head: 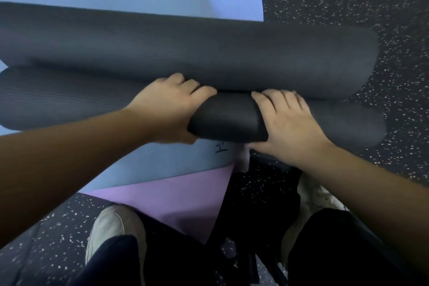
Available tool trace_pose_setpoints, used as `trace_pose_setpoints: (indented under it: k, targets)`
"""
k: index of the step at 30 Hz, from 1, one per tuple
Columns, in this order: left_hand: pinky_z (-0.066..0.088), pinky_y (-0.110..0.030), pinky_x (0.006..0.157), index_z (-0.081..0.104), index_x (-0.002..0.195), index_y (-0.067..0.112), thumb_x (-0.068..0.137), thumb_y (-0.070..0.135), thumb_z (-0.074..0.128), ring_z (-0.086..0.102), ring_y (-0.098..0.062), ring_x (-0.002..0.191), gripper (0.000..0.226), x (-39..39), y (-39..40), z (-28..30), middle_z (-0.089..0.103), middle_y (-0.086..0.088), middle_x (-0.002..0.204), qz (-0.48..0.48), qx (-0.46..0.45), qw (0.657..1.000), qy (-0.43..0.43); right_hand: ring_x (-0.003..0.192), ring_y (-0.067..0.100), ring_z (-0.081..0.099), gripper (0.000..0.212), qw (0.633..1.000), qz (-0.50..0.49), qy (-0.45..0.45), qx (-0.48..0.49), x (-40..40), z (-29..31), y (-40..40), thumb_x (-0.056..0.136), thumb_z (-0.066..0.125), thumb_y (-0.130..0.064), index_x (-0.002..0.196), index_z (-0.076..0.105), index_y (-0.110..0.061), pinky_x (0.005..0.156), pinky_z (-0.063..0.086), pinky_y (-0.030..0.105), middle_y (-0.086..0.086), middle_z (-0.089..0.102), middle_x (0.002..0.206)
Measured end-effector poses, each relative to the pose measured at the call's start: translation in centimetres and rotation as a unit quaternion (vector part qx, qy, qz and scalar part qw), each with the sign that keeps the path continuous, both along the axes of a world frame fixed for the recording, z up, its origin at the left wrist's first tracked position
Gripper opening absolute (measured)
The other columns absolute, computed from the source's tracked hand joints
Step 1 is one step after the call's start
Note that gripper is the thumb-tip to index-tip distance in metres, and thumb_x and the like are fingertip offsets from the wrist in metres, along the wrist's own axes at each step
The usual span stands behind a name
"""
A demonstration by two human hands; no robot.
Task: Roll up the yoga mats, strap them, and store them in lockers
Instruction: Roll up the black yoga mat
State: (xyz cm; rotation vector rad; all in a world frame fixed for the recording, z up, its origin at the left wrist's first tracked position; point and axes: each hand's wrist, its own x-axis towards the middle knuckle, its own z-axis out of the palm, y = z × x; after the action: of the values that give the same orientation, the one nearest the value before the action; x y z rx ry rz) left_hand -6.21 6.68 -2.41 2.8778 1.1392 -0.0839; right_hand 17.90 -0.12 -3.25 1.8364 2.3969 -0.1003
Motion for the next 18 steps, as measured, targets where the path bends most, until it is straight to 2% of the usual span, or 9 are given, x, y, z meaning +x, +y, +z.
trace_pose_setpoints:
  k: [2, 4, 11, 15, 18]
  targets:
    - [0.052, -0.039, 0.063, 0.059, 0.124, 0.014, 0.044, 0.047, 0.078, 0.057, -0.034, 0.078, 0.088, -0.4, -1.9, -0.2, 0.066, -0.007, 0.099, -0.015, -0.007, 1.0, -0.014, 0.098, 0.037, 0.056, 0.103, 1.0, 0.015, -0.004, -0.015, -0.1, 0.5, -1.4, 0.045, 0.083, -0.063, 0.126, 0.055, -0.006, 0.084, 0.048, 0.048, 0.016, 0.058, 0.112]
    - [0.051, -0.036, 0.06, 0.06, 0.123, 0.014, 0.045, 0.049, 0.077, 0.057, -0.031, 0.075, 0.087, -0.8, -3.7, -0.2, 0.066, -0.005, 0.098, -0.026, -0.023, 0.999, -0.025, 0.093, 0.034, 0.056, 0.099, 0.999, 0.033, -0.014, -0.036, -0.1, 1.0, -2.7, 0.044, 0.08, -0.065, 0.121, 0.057, -0.008, 0.076, 0.049, 0.045, 0.014, 0.059, 0.106]
    - [0.053, -0.036, 0.061, 0.054, 0.127, 0.018, 0.049, 0.059, 0.059, 0.057, -0.027, 0.077, 0.089, -1.2, -5.8, 0.2, 0.066, -0.001, 0.103, -0.043, -0.082, 0.995, -0.027, 0.094, 0.028, 0.056, 0.097, 0.992, 0.058, -0.034, -0.105, -0.1, 2.5, -4.7, 0.044, 0.071, -0.072, 0.12, 0.055, -0.014, 0.076, 0.05, 0.043, 0.007, 0.057, 0.105]
    - [0.054, -0.038, 0.07, 0.048, 0.13, 0.019, 0.055, 0.076, 0.047, 0.058, -0.027, 0.087, 0.094, -1.0, -5.2, -0.3, 0.064, -0.002, 0.111, -0.04, -0.089, 0.995, -0.02, 0.095, 0.028, 0.058, 0.101, 0.992, 0.051, -0.027, -0.112, 0.1, 2.2, -4.5, 0.043, 0.071, -0.074, 0.12, 0.055, -0.01, 0.078, 0.051, 0.042, 0.008, 0.06, 0.108]
    - [0.053, -0.039, 0.079, 0.046, 0.131, 0.017, 0.06, 0.082, 0.044, 0.059, -0.027, 0.094, 0.097, -1.2, -5.6, -0.9, 0.062, -0.005, 0.115, -0.034, -0.093, 0.995, -0.02, 0.099, 0.029, 0.06, 0.101, 0.992, 0.043, -0.016, -0.117, 0.3, 1.8, -5.0, 0.046, 0.063, -0.076, 0.118, 0.054, -0.007, 0.08, 0.052, 0.043, 0.01, 0.061, 0.113]
